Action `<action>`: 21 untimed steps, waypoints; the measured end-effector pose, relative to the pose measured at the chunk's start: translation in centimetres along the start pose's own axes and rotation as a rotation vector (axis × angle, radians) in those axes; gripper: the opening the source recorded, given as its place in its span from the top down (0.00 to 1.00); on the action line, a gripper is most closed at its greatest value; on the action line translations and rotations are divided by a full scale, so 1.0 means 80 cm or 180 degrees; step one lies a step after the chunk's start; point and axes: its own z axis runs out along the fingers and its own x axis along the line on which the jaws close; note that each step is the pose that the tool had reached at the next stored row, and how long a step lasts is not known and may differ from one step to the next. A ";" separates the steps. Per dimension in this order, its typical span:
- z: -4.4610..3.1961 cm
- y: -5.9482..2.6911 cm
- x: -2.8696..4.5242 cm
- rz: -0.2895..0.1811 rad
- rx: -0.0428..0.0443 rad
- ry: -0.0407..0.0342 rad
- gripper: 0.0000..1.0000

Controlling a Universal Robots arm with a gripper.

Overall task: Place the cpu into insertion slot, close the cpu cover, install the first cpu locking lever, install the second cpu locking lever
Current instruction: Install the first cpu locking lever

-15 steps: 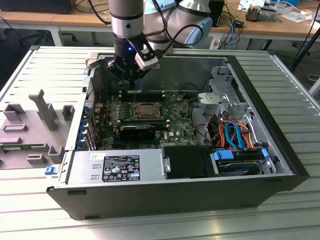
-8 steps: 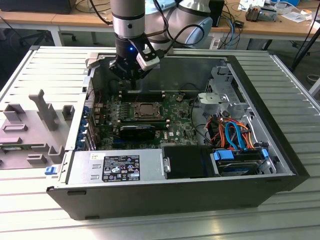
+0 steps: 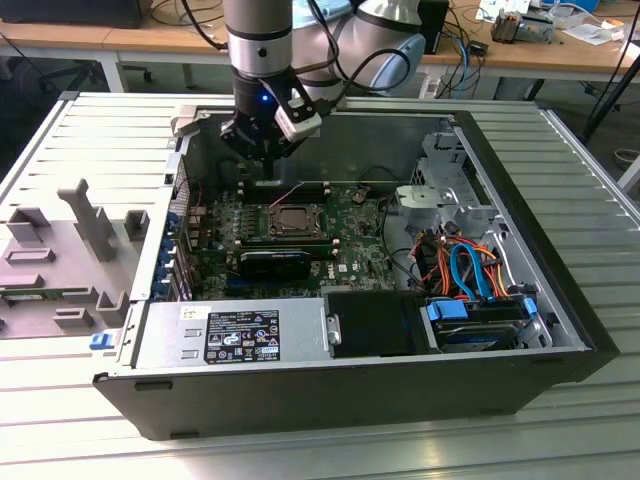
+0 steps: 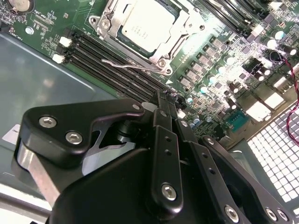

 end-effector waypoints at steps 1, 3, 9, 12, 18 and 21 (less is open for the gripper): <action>0.0002 0.000 -0.0002 0.0000 0.0000 0.0000 0.89; 0.0009 0.000 -0.0004 0.0001 0.0001 0.0001 0.89; 0.0045 0.000 -0.0006 0.0000 0.0000 0.0000 0.89; 0.0059 0.000 -0.0008 0.0000 0.0000 0.0000 0.89; 0.0091 0.000 -0.0012 0.0001 0.0000 0.0000 0.89; 0.0129 0.000 -0.0013 0.0000 0.0001 0.0000 0.89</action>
